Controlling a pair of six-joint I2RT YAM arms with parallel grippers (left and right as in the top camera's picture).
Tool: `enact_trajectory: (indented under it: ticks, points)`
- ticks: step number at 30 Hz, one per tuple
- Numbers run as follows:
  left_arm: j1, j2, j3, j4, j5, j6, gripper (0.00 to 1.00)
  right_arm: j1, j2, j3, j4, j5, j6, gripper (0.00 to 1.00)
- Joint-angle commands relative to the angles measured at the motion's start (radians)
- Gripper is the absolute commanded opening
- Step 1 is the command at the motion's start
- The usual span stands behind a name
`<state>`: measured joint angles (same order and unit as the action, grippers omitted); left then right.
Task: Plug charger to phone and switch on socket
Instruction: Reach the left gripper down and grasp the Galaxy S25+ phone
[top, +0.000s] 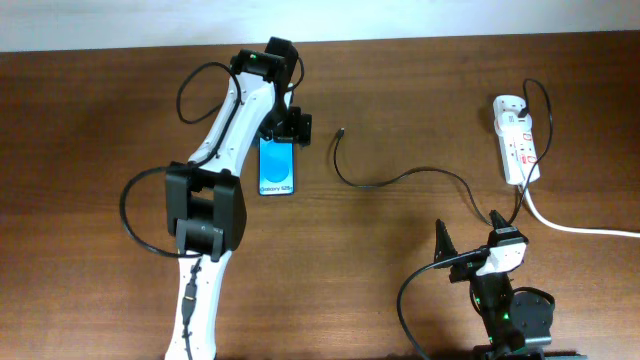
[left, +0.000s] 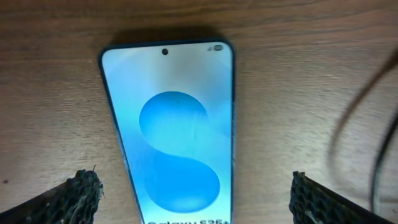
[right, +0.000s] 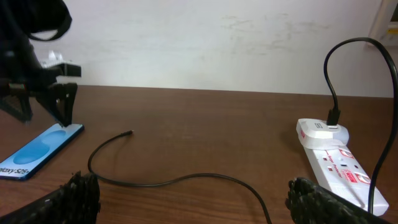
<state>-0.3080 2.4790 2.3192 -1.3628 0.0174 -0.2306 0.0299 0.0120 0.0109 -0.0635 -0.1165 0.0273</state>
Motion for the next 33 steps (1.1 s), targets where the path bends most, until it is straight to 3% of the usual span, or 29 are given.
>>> enact_trajectory:
  ticks: [1,10,21,27,29,32,33]
  points:
    - [0.008,0.029,-0.031,0.008,-0.015,-0.027,0.99,0.008,-0.008,-0.005,-0.005,-0.006,0.007,0.99]
    - [0.012,0.032,-0.129,0.114,-0.035,-0.027,0.99,0.008,-0.008,-0.005,-0.005,-0.006,0.007,0.98]
    - [0.016,0.04,-0.2,0.134,-0.066,-0.027,0.99,0.008,-0.008,-0.005,-0.005,-0.006,0.007,0.99]
    - [0.016,0.04,-0.237,0.148,0.013,-0.026,0.98,0.008,-0.008,-0.005,-0.005,-0.006,0.007,0.99]
    - [0.016,0.04,-0.237,0.151,0.013,-0.026,0.94,0.008,-0.008,-0.005,-0.005,-0.006,0.007,0.98]
    - [0.016,0.04,-0.237,0.153,0.013,-0.027,0.76,0.008,-0.008,-0.005,-0.005,-0.006,0.007,0.98]
    - [0.016,0.04,-0.237,0.153,0.013,-0.027,0.74,0.008,-0.008,-0.005,-0.005,-0.006,0.007,0.99]
